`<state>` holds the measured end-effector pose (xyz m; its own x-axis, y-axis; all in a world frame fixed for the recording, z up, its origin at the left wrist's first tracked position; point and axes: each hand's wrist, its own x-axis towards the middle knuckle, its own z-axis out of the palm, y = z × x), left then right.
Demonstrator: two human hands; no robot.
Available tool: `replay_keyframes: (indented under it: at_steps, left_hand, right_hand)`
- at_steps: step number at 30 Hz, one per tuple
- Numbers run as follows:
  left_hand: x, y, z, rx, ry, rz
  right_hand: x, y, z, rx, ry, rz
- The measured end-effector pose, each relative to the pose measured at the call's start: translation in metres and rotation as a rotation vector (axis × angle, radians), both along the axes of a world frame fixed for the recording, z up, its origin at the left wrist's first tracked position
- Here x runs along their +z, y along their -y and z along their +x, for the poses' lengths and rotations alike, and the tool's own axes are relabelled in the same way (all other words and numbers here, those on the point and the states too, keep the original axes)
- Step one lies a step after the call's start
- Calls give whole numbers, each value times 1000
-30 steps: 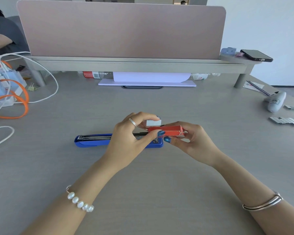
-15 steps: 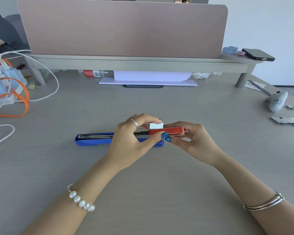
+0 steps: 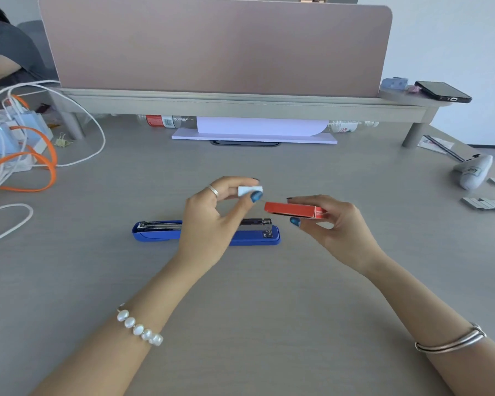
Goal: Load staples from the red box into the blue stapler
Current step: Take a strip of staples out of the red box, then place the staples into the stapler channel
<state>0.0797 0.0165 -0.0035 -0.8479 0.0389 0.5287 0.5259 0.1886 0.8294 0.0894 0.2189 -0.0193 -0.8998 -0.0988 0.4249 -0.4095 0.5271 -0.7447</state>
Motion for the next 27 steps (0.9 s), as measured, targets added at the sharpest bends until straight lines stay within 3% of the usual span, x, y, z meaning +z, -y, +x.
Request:
replay_keyframes:
  at_steps: [4, 8, 19, 23, 27]
  left_hand:
    - [3, 12, -12, 60, 69, 134]
    - [0, 15, -17, 59, 136, 150]
    - [-8, 16, -23, 10, 218, 65]
    - [-12, 11, -20, -21, 232, 37]
    - [-17, 3, -15, -84, 249, 16]
  right_hand:
    - [-4, -10, -7, -205, -131, 203]
    - [-9, -17, -10, -295, -95, 397]
    - [2, -15, 0, -73, 320, 603]
    - [6, -12, 0, -86, 265, 511]
    - [9, 6, 5, -55, 92, 143]
